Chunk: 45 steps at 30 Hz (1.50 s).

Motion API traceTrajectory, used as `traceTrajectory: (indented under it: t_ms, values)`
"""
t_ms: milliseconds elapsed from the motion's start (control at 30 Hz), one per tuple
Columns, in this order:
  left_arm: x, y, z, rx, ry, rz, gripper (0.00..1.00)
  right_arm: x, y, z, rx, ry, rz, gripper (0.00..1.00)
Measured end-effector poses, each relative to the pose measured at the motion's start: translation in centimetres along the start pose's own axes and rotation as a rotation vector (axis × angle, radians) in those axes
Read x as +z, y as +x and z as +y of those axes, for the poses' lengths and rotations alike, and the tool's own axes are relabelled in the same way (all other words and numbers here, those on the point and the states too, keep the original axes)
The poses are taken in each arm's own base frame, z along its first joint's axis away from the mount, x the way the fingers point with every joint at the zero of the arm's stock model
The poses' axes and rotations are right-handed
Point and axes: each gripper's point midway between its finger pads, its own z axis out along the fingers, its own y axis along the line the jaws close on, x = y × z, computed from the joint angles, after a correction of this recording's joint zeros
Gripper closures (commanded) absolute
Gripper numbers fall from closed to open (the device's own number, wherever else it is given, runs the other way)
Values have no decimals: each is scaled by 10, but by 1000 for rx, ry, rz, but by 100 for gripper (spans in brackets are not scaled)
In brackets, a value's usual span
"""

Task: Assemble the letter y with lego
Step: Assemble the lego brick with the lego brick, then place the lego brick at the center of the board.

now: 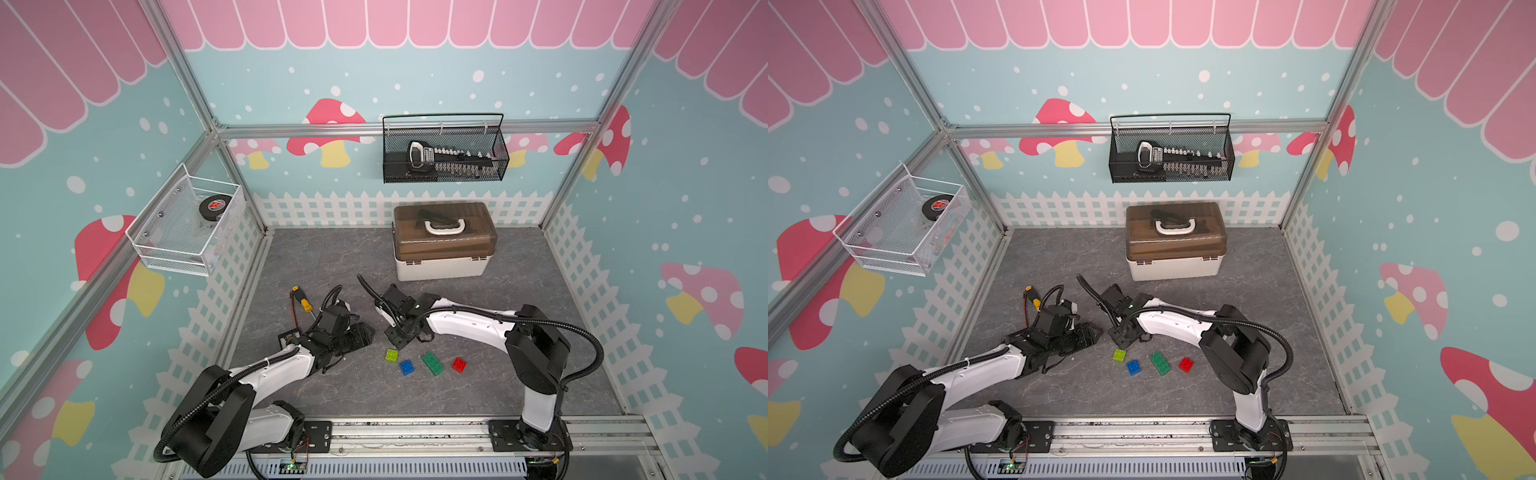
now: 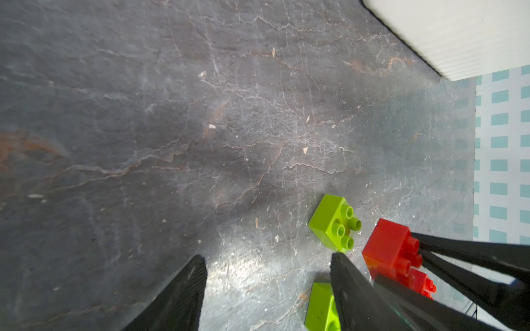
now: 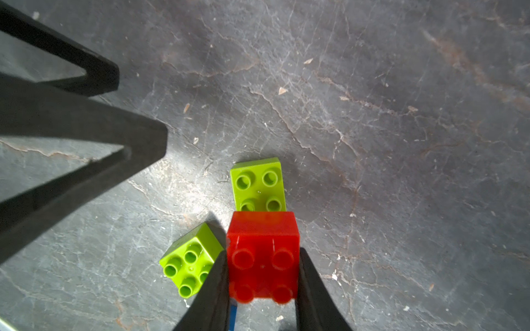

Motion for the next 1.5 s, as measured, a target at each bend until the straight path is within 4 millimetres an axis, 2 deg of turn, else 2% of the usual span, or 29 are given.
traceTrajectory:
  t_ms: [167, 333, 633, 1133, 1267, 1400, 1500]
  values:
    - [0, 0, 0, 0, 2, 0, 30, 1, 0, 0, -10, -1, 3, 82]
    - [0, 0, -1, 0, 3, 0, 30, 15, 5, 1, -25, -4, 30, 82]
    - [0, 0, 0, 0, 4, -1, 30, 16, 5, 2, -44, -4, 33, 83]
    - [2, 6, 6, -5, -4, 8, 30, 21, -1, 3, -103, 10, 158, 86]
    - [2, 7, 7, -6, -4, 10, 30, 19, 0, 3, -111, 9, 177, 80]
    - [4, 8, 6, -6, 4, 15, 30, 18, 3, 3, -114, 5, 189, 68]
    - [5, 7, 5, -4, 8, 13, 30, 18, 3, 4, -114, 3, 189, 74]
